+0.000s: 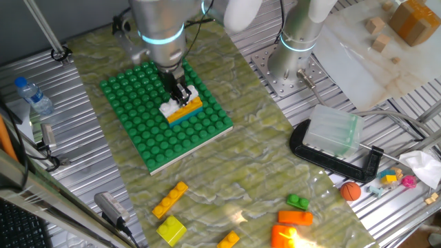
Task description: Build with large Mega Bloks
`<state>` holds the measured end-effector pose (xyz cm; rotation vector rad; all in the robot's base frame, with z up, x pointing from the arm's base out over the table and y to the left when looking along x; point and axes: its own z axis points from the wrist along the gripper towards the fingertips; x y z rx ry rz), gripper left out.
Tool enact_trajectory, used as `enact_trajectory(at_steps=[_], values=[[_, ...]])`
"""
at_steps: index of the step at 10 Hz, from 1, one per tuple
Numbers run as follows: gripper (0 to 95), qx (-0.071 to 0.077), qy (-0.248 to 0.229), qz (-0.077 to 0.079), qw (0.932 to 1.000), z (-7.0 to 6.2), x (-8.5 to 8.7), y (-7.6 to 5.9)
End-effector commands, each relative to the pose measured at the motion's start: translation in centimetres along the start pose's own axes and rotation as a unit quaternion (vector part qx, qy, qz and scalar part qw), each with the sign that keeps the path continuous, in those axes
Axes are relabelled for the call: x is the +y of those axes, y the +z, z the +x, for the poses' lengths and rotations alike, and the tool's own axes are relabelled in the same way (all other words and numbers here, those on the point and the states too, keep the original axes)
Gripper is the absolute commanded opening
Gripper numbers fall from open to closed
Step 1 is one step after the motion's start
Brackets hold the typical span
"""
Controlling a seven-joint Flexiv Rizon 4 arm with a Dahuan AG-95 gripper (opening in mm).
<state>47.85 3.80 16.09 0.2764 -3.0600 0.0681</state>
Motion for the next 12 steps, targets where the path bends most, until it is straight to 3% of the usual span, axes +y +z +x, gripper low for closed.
enact_trajectory(at_steps=[1, 5, 8, 9, 12], values=[[0.0, -0.009, 0.058, 0.001, 0.9983, 0.49, -0.34, -0.05], [0.0, -0.029, 0.087, -0.001, 0.9958, 0.4, -0.45, -0.02], [0.0, -0.037, 0.08, 0.0, 0.9961, 1.0, -0.67, 0.22], [0.0, -0.046, 0.082, 0.0, 0.9956, 1.32, -0.79, 0.42], [0.0, -0.057, 0.079, 0.001, 0.9953, 0.93, -0.56, 0.61]])
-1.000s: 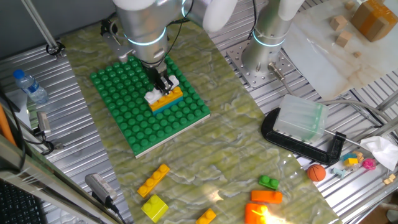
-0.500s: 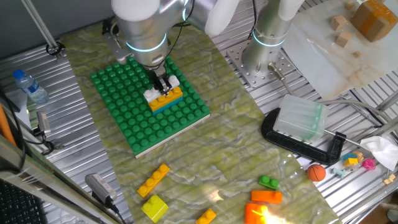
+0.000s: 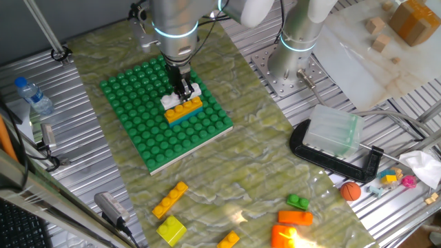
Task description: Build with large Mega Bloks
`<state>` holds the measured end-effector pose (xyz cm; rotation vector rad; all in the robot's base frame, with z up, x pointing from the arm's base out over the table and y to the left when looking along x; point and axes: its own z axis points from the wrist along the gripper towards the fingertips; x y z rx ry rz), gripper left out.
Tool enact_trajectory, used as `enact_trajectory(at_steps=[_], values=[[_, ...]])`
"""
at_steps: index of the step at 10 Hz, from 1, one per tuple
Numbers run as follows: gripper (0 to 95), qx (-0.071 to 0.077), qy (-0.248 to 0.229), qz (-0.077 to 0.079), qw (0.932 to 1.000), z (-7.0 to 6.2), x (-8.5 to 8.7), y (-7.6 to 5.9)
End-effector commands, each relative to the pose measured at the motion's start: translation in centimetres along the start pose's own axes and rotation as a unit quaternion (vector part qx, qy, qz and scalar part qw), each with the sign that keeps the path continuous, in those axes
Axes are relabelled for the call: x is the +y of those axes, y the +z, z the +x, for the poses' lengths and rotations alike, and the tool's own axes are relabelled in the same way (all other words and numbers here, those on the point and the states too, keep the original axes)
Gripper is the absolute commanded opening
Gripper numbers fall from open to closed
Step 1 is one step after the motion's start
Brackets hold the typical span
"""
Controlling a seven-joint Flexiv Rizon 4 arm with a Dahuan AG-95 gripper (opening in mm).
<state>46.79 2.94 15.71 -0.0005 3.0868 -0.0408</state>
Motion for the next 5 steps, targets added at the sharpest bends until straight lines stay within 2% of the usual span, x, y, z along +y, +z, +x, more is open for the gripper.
enact_trajectory(at_steps=[1, 3, 5], values=[[0.0, 0.002, -0.019, 0.007, 0.9998, -0.17, 0.09, 0.22], [0.0, 0.001, -0.02, 0.004, 0.9998, -0.17, 0.07, 0.59], [0.0, -0.006, -0.016, 0.002, 0.9999, -0.31, 0.21, 0.89]])
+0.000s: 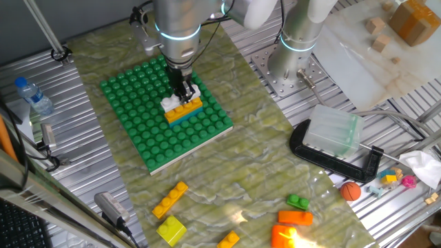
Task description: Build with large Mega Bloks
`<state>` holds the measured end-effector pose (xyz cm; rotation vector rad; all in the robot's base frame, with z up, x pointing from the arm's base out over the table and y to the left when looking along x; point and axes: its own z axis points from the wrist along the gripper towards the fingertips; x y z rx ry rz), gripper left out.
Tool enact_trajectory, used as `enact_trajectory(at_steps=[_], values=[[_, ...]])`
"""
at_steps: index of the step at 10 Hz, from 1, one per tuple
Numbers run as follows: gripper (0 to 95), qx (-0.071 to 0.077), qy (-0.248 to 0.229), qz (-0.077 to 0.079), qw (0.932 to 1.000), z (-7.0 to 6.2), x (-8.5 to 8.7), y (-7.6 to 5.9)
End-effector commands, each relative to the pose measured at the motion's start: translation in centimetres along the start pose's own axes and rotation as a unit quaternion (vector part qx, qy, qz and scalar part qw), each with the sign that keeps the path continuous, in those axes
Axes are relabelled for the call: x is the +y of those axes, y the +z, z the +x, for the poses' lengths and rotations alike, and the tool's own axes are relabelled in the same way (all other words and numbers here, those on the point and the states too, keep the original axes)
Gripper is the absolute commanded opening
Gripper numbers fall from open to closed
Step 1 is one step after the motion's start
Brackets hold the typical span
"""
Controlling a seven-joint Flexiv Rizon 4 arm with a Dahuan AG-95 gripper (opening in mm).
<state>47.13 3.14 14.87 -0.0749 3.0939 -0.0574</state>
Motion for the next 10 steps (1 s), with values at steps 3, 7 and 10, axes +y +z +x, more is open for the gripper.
enact_trajectory(at_steps=[3, 7, 10], values=[[0.0, -0.019, 0.007, -0.004, 0.9998, 0.22, -0.14, 0.12], [0.0, -0.018, -0.001, -0.009, 0.9998, 0.33, -0.14, 0.6], [0.0, -0.015, 0.002, -0.011, 0.9998, 0.03, 0.16, 0.87]])
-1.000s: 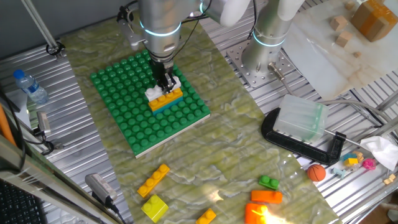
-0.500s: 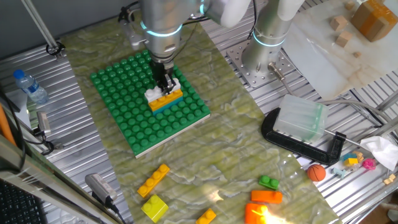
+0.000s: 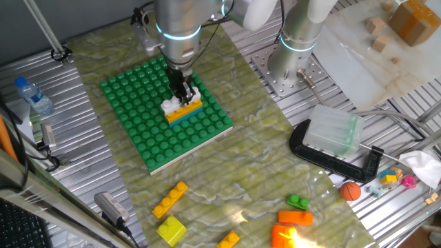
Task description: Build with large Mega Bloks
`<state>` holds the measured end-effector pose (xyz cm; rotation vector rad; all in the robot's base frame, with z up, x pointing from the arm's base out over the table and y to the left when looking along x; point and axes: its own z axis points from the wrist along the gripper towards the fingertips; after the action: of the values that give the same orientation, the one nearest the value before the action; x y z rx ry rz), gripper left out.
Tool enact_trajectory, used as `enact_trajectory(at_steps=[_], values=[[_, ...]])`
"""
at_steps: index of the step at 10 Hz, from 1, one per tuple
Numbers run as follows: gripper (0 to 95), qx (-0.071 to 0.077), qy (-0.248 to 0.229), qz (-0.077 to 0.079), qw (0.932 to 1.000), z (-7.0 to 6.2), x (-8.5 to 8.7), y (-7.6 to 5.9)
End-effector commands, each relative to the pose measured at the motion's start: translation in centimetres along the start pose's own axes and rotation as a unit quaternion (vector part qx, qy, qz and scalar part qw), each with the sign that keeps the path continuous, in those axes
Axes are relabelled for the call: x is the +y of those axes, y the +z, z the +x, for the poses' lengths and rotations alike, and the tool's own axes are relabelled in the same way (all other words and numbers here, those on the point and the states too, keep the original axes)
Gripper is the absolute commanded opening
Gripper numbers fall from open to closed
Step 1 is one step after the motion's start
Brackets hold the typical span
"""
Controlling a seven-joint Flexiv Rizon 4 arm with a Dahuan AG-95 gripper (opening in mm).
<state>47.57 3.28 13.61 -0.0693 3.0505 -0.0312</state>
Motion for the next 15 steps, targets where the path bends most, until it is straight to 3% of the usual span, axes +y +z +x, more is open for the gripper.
enact_trajectory(at_steps=[1, 8, 15], values=[[0.0, 0.01, 0.001, -0.004, 0.9999, 0.44, 0.03, -0.44], [0.0, 0.011, 0.0, -0.01, 0.9999, -0.02, 0.54, -0.04], [0.0, 0.03, 0.006, -0.021, 0.9993, -0.04, 0.64, 0.48]])
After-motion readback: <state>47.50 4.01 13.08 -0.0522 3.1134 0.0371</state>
